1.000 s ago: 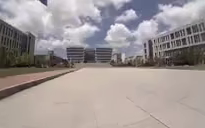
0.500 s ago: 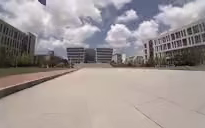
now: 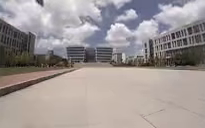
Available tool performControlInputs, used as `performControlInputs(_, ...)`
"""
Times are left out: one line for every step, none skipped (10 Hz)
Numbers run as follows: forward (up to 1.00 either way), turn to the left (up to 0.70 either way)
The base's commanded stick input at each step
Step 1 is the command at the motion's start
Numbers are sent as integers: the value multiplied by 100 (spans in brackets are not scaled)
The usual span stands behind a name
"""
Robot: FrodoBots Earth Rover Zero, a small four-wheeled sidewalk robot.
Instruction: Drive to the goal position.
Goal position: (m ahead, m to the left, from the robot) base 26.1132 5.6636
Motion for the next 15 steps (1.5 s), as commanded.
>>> performControlInputs(70,0)
performControlInputs(70,0)
performControlInputs(70,0)
performControlInputs(70,0)
performControlInputs(70,0)
performControlInputs(70,0)
performControlInputs(70,0)
performControlInputs(70,0)
performControlInputs(70,0)
performControlInputs(70,0)
performControlInputs(70,0)
performControlInputs(70,0)
performControlInputs(70,0)
performControlInputs(70,0)
performControlInputs(70,0)
